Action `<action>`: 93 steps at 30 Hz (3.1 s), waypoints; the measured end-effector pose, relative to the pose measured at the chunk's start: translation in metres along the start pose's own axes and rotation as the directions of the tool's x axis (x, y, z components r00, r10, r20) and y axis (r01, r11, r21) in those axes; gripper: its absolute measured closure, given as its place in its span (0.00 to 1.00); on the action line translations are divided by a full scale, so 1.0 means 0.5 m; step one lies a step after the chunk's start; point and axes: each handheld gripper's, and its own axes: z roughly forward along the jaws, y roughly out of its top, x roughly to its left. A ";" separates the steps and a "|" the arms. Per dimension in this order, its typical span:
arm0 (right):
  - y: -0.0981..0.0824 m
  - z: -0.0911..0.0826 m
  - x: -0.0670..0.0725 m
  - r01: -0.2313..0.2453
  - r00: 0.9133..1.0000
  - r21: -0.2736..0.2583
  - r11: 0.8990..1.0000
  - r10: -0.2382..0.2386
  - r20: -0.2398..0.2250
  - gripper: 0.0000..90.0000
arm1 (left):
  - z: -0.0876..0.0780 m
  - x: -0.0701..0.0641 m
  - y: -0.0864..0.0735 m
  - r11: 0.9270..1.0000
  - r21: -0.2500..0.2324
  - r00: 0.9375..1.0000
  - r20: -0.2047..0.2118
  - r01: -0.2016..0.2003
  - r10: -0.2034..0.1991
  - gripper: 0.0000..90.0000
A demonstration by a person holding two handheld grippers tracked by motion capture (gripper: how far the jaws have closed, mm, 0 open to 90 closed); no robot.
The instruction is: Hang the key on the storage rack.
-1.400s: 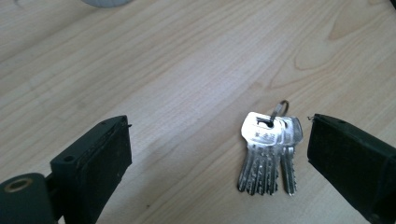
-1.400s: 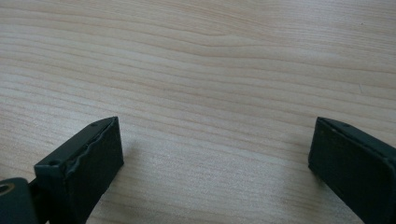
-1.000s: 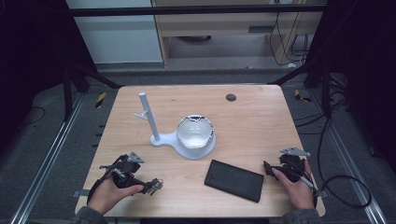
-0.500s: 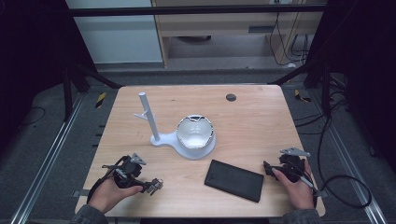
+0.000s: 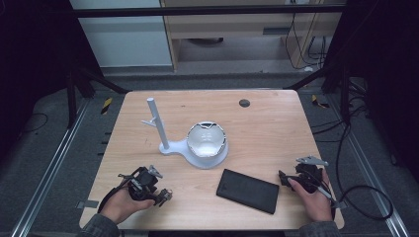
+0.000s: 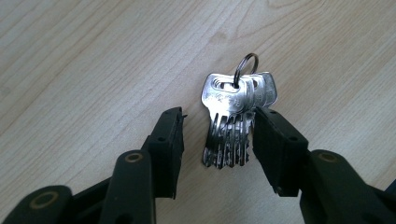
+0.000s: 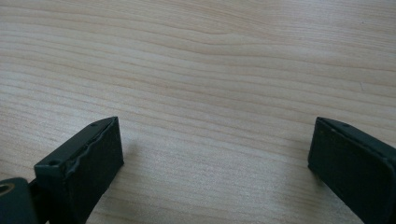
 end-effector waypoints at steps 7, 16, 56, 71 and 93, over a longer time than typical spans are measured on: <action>0.000 0.000 0.000 0.001 1.000 0.001 1.000 -0.001 0.001 0.04 | 0.001 -0.002 0.002 1.000 0.009 1.000 0.011 -0.006 0.006 0.66; 0.000 0.000 0.001 0.002 1.000 0.001 1.000 -0.002 -0.001 0.04 | 0.003 0.000 0.001 1.000 0.017 1.000 0.023 -0.016 0.015 0.70; -0.001 -0.001 0.003 0.004 1.000 0.000 1.000 -0.004 -0.006 0.03 | 0.006 -0.006 -0.001 0.998 0.042 0.999 0.012 -0.039 0.039 0.91; -0.001 -0.001 0.003 0.009 1.000 0.000 1.000 -0.009 -0.007 0.03 | -0.010 -0.007 0.000 0.999 0.014 0.999 0.001 -0.045 0.045 0.92; -0.001 -0.001 0.004 0.009 1.000 0.000 1.000 -0.009 -0.009 0.03 | -0.062 -0.008 0.018 0.995 0.032 0.995 -0.032 -0.098 0.099 0.93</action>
